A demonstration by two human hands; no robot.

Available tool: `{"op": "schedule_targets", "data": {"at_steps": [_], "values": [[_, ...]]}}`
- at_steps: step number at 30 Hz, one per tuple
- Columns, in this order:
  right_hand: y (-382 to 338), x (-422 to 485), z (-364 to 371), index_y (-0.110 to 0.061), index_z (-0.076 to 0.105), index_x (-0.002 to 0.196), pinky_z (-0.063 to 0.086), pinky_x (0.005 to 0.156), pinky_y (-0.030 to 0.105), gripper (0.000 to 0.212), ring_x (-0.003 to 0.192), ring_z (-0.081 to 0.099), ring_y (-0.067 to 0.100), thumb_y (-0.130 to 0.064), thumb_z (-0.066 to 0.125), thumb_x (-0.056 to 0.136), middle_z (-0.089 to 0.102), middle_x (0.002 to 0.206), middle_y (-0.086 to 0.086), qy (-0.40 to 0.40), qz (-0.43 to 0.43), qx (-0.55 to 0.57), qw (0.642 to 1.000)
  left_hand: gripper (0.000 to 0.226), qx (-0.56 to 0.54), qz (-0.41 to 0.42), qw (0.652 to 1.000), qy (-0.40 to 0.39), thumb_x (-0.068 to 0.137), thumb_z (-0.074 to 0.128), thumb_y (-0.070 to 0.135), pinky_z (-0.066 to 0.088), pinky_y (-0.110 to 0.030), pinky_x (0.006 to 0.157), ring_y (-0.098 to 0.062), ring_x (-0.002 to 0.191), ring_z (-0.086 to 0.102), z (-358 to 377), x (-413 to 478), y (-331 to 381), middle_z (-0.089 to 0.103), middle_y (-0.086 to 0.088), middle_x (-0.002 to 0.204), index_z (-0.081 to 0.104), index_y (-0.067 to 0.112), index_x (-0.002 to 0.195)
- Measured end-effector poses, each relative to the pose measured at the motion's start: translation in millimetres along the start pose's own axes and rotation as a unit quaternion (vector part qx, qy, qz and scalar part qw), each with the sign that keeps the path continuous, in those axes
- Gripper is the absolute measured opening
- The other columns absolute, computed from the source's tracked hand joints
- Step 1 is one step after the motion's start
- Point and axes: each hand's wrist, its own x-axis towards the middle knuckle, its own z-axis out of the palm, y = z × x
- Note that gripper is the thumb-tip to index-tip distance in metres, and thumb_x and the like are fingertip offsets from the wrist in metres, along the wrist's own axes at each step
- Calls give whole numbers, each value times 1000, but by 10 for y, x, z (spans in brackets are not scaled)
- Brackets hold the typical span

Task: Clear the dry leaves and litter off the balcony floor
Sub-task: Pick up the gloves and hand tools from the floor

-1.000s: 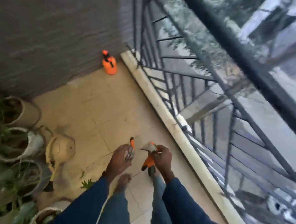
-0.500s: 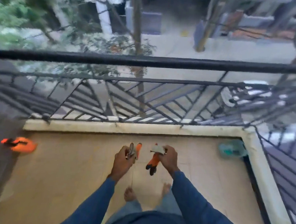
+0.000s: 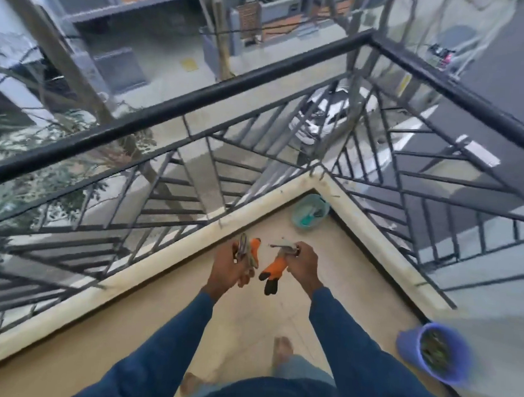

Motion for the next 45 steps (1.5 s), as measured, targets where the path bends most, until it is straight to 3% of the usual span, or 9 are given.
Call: {"op": "schedule_targets", "data": {"at_steps": [4, 9, 13, 24, 28, 30, 39, 42, 45], "values": [[78, 324, -641, -15, 64, 84, 58, 69, 38, 9, 79, 64, 22, -19, 73, 86, 64, 79, 0, 21, 13, -18, 1000, 13, 73, 36, 997, -11, 99, 64, 5, 45, -5, 64, 4, 63, 56, 581, 384, 256, 57, 9, 83, 55, 13, 104], [118, 727, -1103, -16, 66, 86, 50, 63, 29, 9, 79, 63, 19, -16, 75, 83, 67, 84, 1, 34, 28, -5, 999, 26, 126, 45, 991, -24, 97, 66, 15, 35, -11, 64, -17, 97, 56, 1067, 869, 423, 58, -1, 108, 57, 5, 120], [145, 1149, -1250, -14, 69, 95, 59, 76, 40, 14, 84, 63, 19, -18, 77, 84, 67, 89, 1, 47, 57, 19, 997, 25, 150, 26, 988, -37, 98, 64, 16, 36, -21, 77, -17, 99, 57, 1299, 1357, 539, 61, -1, 109, 60, 9, 121], [300, 2888, -1261, -10, 64, 103, 39, 63, 11, 23, 96, 62, 21, -18, 79, 87, 62, 98, 0, 78, 74, 22, 994, 17, 183, -41, 978, -97, 96, 66, 18, 56, -39, 86, -23, 96, 63, 2015, 3241, 557, 62, 2, 98, 61, 14, 112], [686, 3856, -1037, -5, 62, 90, 41, 46, 6, 19, 63, 62, 9, -1, 79, 80, 66, 76, -7, 59, 45, 12, 997, 17, 199, -39, 972, -117, 98, 63, 19, 42, -29, 75, -21, 92, 58, 2414, 4155, 274, 60, -1, 99, 58, 10, 112], [1006, 4412, -821, -7, 66, 83, 49, 42, 22, 21, 53, 67, 13, -2, 81, 69, 69, 64, -4, 41, 39, 4, 998, 12, 199, -41, 973, -107, 97, 65, 17, 44, -31, 77, -24, 94, 61, 2653, 4577, 9, 63, -3, 98, 60, 11, 106], [2285, 6734, -40, -9, 66, 102, 52, 79, 49, 34, 95, 63, 39, -19, 63, 70, 66, 106, 17, 25, -86, -151, 984, 14, 167, -66, 983, -23, 86, 74, 7, 52, -43, 84, -34, 92, 67, 3677, 6046, -1319, 72, -14, 96, 66, 10, 97], [2684, 7320, 212, -8, 63, 112, 49, 86, 48, 42, 104, 59, 39, -3, 72, 71, 61, 116, 18, 7, -75, -207, 976, 15, 152, -65, 986, 3, 86, 76, 8, 53, -49, 82, -37, 88, 66, 3970, 6383, -1740, 71, -18, 93, 65, 4, 95], [3162, 7727, 568, 0, 65, 116, 45, 97, 42, 39, 115, 58, 41, -11, 50, 81, 58, 125, 25, -21, -79, -248, 965, 21, 151, -61, 987, 11, 84, 77, 18, 55, -51, 80, -32, 86, 67, 4222, 6664, -2114, 71, -13, 91, 64, 7, 97]]}}
